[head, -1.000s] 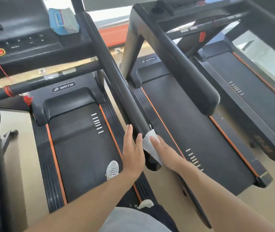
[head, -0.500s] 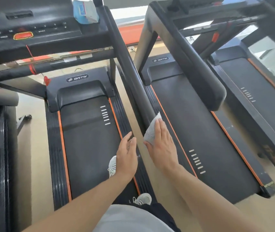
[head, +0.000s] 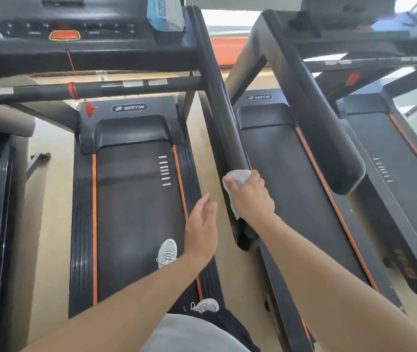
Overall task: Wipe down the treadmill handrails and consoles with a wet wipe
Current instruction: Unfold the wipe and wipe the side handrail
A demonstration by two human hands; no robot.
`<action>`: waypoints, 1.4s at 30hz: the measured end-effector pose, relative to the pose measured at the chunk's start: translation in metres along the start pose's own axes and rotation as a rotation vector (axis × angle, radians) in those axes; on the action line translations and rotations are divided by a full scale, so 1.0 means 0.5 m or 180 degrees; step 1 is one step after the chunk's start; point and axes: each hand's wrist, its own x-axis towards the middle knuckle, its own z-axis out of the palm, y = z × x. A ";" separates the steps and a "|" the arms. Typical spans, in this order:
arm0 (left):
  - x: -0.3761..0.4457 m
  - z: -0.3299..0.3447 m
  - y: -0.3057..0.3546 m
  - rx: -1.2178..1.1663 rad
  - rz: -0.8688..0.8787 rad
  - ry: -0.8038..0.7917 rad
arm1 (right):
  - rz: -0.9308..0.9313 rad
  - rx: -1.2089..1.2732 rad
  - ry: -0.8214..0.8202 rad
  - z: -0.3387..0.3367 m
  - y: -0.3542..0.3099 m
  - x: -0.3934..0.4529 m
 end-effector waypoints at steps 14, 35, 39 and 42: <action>0.178 -0.027 0.053 -0.0057 -0.0139 -0.0123 | -0.0236 -0.0937 0.0566 0.003 -0.142 0.152; 0.321 -0.154 0.056 -0.0428 -0.0519 0.0090 | -0.0607 -0.1359 0.0586 -0.014 -0.371 0.428; 0.298 -0.158 0.067 -0.0402 -0.0253 0.0069 | -0.0278 -0.0752 0.0295 -0.032 -0.339 0.399; 0.271 -0.144 0.073 -0.0350 -0.0092 -0.0058 | -0.0083 -0.0366 0.0116 -0.037 -0.285 0.345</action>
